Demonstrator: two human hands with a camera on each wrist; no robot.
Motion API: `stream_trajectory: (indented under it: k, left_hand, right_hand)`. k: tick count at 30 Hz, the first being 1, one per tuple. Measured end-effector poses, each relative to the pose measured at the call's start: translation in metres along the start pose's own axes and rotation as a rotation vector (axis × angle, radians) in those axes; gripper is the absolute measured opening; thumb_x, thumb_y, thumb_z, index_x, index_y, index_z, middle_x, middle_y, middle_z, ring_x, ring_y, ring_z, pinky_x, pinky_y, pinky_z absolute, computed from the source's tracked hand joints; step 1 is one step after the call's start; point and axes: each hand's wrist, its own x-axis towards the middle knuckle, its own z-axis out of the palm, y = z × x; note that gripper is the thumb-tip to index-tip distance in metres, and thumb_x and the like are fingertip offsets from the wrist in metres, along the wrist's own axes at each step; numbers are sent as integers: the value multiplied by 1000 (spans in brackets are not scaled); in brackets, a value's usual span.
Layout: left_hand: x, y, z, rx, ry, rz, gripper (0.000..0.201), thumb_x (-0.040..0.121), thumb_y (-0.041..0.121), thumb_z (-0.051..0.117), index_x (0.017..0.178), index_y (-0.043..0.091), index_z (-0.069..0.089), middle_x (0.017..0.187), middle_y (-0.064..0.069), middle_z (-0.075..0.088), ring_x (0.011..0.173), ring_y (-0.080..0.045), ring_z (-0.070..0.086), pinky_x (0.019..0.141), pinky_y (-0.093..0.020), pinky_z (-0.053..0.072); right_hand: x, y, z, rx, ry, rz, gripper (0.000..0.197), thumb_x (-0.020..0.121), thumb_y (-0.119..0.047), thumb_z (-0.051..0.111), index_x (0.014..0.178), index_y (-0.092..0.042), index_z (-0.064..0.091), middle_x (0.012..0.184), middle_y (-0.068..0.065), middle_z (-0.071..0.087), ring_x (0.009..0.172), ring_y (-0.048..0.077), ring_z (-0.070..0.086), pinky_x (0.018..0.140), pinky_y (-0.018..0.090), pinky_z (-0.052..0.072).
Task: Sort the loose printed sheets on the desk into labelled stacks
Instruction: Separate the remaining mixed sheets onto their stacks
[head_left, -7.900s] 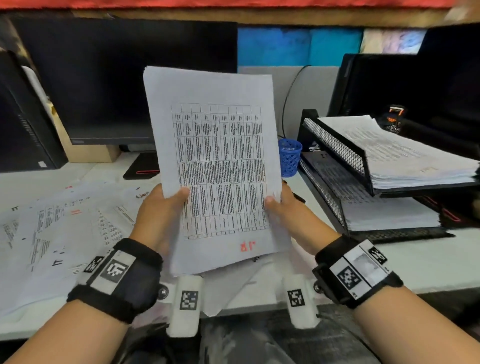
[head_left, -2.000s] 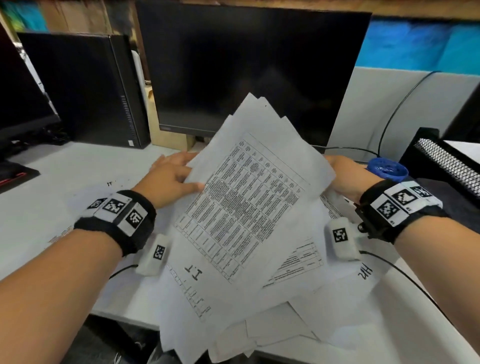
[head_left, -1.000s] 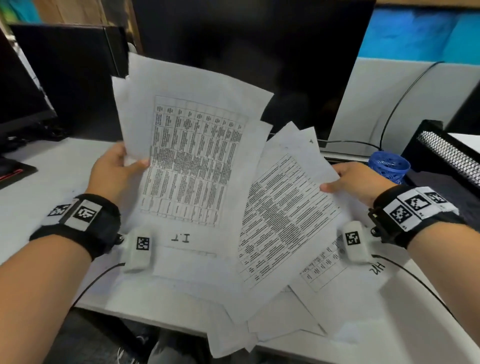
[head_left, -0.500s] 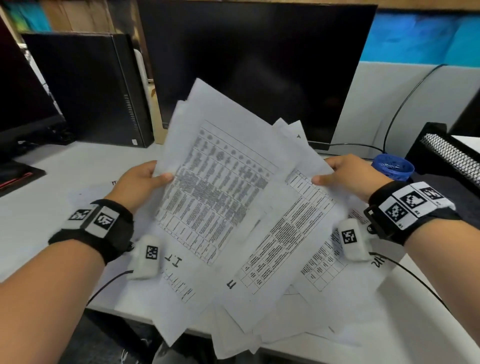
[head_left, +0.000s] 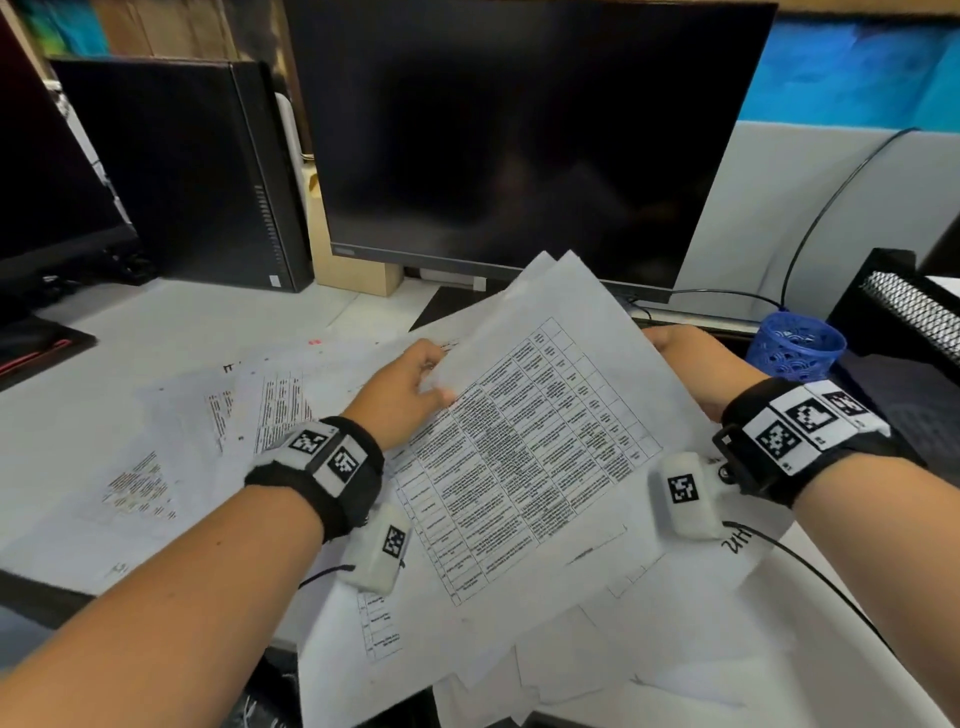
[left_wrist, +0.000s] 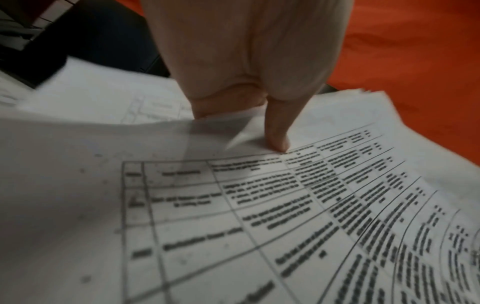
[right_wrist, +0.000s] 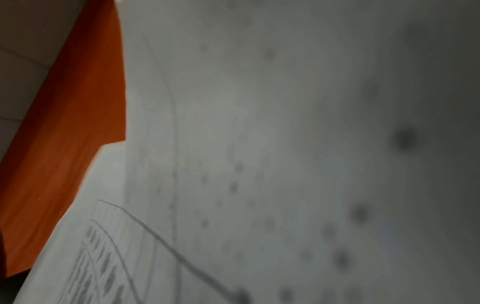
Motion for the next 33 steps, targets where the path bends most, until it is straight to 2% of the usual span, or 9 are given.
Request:
stream_trajectory:
  k: [4,7,10,13,16,21,26,29,33]
  left_hand:
    - [0,7,-8,57,40,3,31,90,17,60,119,27,54,105,3,62,91,-16,60,76,-27,46]
    - [1,13,-21,140,60,23,8,93,22,55,92,21,63,88,1,62,83,-18,57,67,-26,43]
    - [8,16,-34,268,156,74,15,90,29,62,98,17,66,112,4,52,109,-16,46,99,-32,36]
    - [14,16,-47,317,99,73,23,87,34,65,103,18,69,138,11,41,132,-15,30,111,-37,24]
    - [14,15,-50,201,-35,-39,5,89,33,62,93,30,65,100,8,63,98,-16,57,83,-31,38]
    - [11,14,-51,193,110,4,11,92,30,59,81,25,60,77,6,60,71,-12,53,58,-23,36]
    - [13,10,-68,-96,302,-30,20,91,27,60,111,29,61,98,4,65,86,-13,60,73,-28,47]
    - [11,13,-75,-236,406,-25,35,90,20,63,123,22,52,105,9,63,90,-7,60,81,-26,46]
    - [5,24,-70,-314,439,-130,36,89,34,59,121,16,62,111,0,67,102,-19,63,95,-39,48]
  right_hand:
    - [3,15,2,0,-63,55,19,82,-6,68,93,-20,74,87,-3,73,76,13,66,68,27,55]
    - [1,24,3,81,-139,60,36,77,2,71,104,-23,72,96,-2,75,93,21,71,87,41,56]
    - [0,29,2,93,-107,3,30,79,-4,72,98,-27,72,96,-6,75,92,15,71,91,35,53]
    - [-1,25,0,165,-89,-42,25,81,-2,69,95,-23,72,94,-2,75,89,16,70,91,32,53]
    - [-1,23,-1,208,-60,-70,15,83,-11,70,90,-25,72,91,-1,76,85,17,70,88,35,54]
    - [-4,25,-9,152,-115,-78,33,78,-6,73,103,-27,70,98,-5,75,96,17,70,96,38,50]
    - [-10,36,-10,139,-69,-32,35,79,-1,71,108,-21,70,101,-1,74,96,18,69,95,36,48]
    - [-14,30,-12,548,67,31,32,86,7,57,114,-7,65,104,11,71,93,27,67,90,40,52]
    - [-15,14,-8,886,82,16,29,91,9,47,106,-9,64,91,1,75,81,15,72,69,28,58]
